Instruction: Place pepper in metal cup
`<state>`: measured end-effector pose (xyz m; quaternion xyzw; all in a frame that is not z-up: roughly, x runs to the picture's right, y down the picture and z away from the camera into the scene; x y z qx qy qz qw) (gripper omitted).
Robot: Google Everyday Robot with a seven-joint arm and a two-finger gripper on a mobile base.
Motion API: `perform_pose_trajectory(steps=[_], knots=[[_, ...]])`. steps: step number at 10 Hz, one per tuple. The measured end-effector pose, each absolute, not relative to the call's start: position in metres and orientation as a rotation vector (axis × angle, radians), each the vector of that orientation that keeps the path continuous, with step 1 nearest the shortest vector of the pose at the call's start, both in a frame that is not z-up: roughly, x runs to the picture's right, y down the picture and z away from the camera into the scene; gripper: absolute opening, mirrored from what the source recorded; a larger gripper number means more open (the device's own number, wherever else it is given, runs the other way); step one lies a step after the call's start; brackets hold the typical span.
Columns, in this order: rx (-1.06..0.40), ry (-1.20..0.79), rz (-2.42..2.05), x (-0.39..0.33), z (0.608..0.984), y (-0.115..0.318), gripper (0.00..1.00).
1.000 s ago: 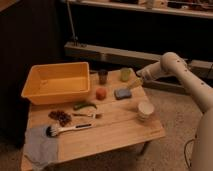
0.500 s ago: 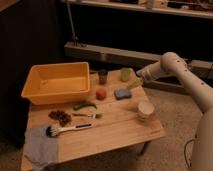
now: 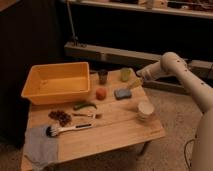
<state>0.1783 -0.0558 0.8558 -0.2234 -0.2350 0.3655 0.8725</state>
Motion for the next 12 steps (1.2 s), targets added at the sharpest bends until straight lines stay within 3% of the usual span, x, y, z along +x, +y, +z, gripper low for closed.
perform_pose_trajectory(steps=[9,12], knots=[[-0.469,-0.501,0.749,0.176,0.854,-0.056,0.80],[-0.518,-0.608,0.634,0.141,0.840,-0.047,0.80]])
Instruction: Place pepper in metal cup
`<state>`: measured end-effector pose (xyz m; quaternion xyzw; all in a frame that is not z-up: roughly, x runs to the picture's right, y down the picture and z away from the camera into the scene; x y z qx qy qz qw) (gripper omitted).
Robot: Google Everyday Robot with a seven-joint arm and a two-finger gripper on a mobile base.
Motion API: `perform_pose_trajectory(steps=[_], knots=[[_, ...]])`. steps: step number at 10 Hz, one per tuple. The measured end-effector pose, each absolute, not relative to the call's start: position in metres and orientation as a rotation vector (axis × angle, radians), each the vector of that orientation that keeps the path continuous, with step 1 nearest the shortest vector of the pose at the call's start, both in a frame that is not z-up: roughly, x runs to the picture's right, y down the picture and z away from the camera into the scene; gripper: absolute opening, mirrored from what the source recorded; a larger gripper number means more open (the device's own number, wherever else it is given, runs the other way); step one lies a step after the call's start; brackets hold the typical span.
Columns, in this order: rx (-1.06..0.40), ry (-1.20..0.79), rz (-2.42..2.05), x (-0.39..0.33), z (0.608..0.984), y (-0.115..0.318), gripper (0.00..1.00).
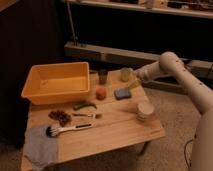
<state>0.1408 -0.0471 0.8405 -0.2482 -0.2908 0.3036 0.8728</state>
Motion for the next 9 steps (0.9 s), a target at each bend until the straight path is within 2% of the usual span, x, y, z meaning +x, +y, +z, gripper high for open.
perform_pose_trajectory(steps=[5,9], knots=[[-0.609,-0.714,0.415,0.072,0.825,-0.033,0.80],[-0.557,-0.736,0.257,0.040,0.827,-0.005,0.80]])
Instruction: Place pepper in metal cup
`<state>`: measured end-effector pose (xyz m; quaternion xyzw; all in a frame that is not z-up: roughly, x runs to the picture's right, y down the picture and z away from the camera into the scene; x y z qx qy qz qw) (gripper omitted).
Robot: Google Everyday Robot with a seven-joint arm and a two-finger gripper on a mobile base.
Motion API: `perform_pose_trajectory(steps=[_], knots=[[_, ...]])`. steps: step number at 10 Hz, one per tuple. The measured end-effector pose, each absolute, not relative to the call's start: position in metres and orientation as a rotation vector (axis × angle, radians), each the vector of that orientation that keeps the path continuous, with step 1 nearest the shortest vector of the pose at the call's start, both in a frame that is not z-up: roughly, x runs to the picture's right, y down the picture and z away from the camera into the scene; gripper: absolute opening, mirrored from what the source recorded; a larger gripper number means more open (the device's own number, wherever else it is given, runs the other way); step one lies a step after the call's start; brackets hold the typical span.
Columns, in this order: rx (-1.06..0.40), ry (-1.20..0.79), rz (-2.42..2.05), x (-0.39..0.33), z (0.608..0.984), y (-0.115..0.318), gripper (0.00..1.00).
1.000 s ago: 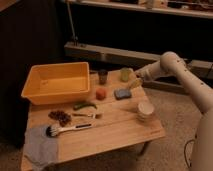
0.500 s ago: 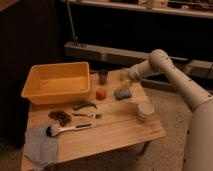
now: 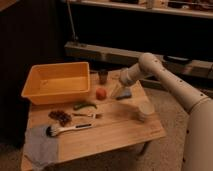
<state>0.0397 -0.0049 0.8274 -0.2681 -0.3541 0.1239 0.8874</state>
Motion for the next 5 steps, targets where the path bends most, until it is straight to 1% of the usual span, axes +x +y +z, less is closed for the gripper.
perform_pose_trajectory(steps=[5], knots=[[-0.576,-0.775,0.159,-0.004,0.835,0.028,0.80]])
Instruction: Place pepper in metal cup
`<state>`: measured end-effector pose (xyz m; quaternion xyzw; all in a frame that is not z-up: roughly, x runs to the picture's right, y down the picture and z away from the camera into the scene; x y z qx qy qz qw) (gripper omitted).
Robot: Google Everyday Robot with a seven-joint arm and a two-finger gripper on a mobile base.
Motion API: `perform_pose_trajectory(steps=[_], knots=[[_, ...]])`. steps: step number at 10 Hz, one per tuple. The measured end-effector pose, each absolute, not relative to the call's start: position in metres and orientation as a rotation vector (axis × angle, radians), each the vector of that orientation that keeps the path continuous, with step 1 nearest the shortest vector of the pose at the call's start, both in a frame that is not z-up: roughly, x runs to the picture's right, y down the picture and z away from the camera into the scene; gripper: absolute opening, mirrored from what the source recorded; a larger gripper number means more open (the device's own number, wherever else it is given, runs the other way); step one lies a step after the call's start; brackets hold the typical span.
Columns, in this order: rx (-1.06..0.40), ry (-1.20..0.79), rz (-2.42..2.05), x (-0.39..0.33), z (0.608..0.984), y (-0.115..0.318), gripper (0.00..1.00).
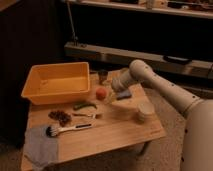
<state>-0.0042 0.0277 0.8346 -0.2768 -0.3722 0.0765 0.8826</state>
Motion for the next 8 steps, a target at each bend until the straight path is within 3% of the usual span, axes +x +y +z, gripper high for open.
perform_pose_trajectory(steps=[8], knots=[[-0.648,-0.838,0.106,-0.052,0.859,0.055,0.80]])
